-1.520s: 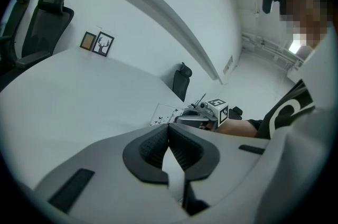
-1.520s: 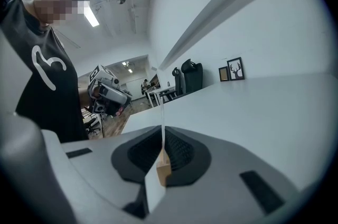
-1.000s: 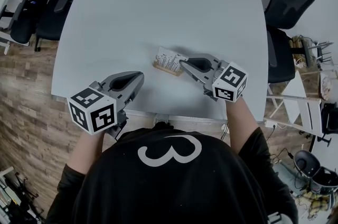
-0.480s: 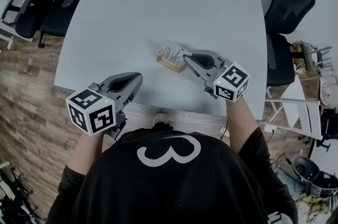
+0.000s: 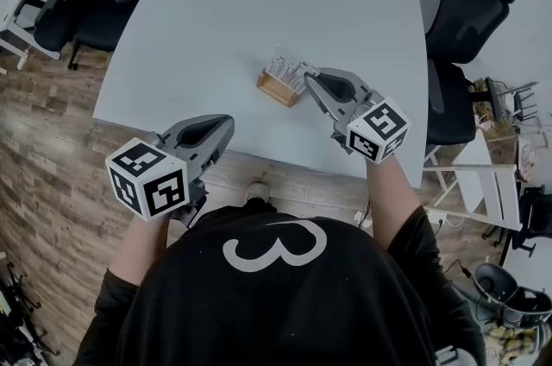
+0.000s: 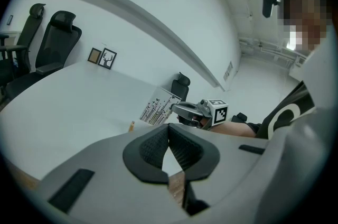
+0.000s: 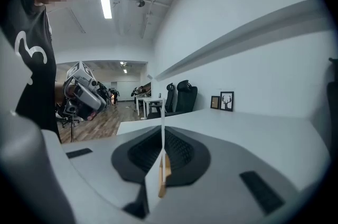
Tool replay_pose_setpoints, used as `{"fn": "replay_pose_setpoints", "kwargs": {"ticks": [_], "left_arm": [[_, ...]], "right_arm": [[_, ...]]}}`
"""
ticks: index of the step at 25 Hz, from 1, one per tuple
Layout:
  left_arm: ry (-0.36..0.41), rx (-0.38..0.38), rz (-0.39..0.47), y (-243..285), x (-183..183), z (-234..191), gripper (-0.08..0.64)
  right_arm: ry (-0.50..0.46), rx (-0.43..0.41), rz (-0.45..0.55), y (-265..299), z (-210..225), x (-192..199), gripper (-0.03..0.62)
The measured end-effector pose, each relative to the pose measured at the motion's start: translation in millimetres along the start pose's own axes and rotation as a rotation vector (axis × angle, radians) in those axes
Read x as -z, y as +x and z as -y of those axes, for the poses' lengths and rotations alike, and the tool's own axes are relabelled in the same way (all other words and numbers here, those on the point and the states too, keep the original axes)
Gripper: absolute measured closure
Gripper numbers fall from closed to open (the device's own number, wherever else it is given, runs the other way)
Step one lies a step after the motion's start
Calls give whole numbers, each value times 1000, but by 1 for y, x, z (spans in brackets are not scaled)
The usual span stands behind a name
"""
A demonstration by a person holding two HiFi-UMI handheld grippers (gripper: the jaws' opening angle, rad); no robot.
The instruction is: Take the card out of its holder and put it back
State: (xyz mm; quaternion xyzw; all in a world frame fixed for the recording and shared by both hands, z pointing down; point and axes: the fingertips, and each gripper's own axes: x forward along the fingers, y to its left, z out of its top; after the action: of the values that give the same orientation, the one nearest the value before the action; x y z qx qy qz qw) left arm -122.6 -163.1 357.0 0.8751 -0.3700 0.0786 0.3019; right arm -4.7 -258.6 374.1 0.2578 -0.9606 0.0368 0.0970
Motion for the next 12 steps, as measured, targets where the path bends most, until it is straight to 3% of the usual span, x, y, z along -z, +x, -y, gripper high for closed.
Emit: {"fn": "replay_pose_setpoints", "kwargs": {"ticks": [12], "left_arm": [[20,22,118,-25,3,83,549]], "right_arm": [[-36,28,73,-92,-68,-53,572]]}}
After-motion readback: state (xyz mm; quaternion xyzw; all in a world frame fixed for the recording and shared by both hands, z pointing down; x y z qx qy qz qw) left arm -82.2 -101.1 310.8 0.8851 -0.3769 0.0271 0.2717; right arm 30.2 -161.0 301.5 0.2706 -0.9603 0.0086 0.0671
